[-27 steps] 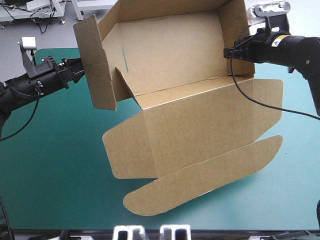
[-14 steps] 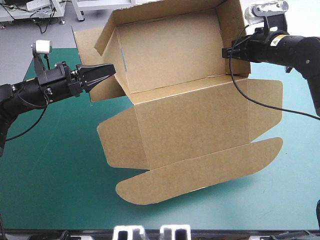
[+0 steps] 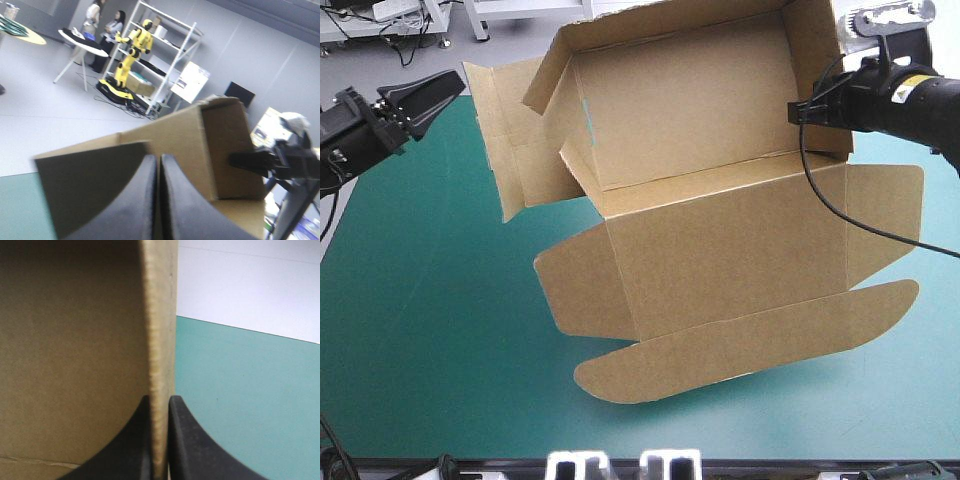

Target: Fold the box

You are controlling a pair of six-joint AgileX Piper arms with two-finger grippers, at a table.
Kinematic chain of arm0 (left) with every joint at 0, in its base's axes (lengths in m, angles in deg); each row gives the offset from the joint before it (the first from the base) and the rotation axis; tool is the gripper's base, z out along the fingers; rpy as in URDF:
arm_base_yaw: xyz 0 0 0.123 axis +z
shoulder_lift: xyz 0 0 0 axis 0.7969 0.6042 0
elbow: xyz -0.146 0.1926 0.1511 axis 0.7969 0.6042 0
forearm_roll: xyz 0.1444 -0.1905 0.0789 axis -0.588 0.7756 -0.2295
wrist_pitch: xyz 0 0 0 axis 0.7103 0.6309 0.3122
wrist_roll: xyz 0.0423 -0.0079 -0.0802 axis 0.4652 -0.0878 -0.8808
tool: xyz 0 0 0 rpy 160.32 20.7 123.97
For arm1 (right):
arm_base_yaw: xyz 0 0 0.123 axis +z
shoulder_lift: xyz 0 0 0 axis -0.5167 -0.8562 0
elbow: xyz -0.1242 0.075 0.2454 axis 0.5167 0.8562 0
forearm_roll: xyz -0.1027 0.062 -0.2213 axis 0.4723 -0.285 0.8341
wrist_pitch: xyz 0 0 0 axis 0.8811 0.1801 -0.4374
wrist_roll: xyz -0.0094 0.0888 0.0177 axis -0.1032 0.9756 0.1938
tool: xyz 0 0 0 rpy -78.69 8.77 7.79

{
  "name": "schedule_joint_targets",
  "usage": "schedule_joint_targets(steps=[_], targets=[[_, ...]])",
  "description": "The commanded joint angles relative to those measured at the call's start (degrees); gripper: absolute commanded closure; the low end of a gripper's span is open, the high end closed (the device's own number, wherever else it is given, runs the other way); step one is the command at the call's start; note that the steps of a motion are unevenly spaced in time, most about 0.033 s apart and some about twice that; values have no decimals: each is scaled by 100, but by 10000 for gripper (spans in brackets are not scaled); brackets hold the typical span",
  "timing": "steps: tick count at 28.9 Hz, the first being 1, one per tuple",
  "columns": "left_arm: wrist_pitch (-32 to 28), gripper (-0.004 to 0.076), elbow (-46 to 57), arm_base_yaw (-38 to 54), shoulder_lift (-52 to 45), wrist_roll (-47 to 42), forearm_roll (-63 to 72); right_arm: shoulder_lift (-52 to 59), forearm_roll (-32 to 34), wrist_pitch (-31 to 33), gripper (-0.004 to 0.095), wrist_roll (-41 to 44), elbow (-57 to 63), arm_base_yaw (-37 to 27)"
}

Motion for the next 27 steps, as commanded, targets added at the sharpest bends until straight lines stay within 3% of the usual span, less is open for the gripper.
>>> schedule_joint_targets(steps=[1,10,16,27], targets=[[377,711,-177,307,32,-32,584,472,-58,-299,908,171,-179,-14],[388,710,-177,294,582,-258,-374,877,36,-150,908,404,-179,-14],[388,710,-177,-460,609,-244,-506,795,-325,-223,908,394,-179,-14],[388,711,-177,-1158,500,-227,-537,553,-259,-283,908,394,-179,-14]])
